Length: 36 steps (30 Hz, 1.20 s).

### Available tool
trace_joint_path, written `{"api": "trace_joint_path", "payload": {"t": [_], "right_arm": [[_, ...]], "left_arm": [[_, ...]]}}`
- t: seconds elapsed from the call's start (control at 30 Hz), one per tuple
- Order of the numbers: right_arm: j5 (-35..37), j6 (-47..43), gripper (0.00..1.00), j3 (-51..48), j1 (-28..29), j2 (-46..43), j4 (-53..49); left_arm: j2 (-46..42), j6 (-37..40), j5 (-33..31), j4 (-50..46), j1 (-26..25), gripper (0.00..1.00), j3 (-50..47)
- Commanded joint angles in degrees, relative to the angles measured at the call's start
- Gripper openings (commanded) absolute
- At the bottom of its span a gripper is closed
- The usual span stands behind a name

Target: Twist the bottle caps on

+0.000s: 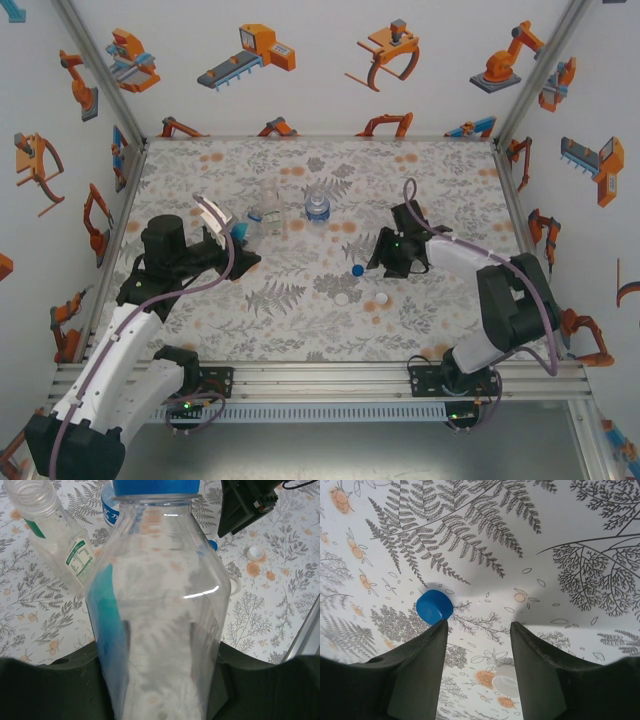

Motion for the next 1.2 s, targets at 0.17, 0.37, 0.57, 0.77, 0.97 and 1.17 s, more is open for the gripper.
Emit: {"api": "trace_joint_path", "payload": {"t": [0.17, 0.37, 0.57, 0.77, 0.97, 1.17], "right_arm": [[12.1, -4.5, 0.54, 12.2, 7.9, 6.1, -12.5], [12.6, -5.1, 0.51, 16.7, 11.0, 10.7, -13.1], [13.3, -5.4, 0.49, 19.7, 13.1, 14.5, -14.2], [14.5, -5.8, 0.46, 21.1, 14.0, 16.3, -15.1], [15.3, -6.4, 0.42, 21.8, 14.4, 17.0, -15.7], [15.5, -6.4, 0.40, 21.9, 14.6, 17.7, -15.5]], "left_arm": [[-0.3, -0.7, 1.3, 0.2, 0.2, 0.03, 1.9], [-0.3, -0.7, 1.3, 0.2, 0.2, 0.03, 1.8], [0.0, -0.7, 1.3, 0.2, 0.2, 0.03, 1.9], [0.0, -0.7, 1.4, -0.2, 0.2, 0.03, 2.0], [0.3, -0.6, 1.4, -0.3, 0.2, 0.03, 2.2], [0.3, -0.5, 1.4, -0.7, 0.2, 0.03, 2.3]]}}
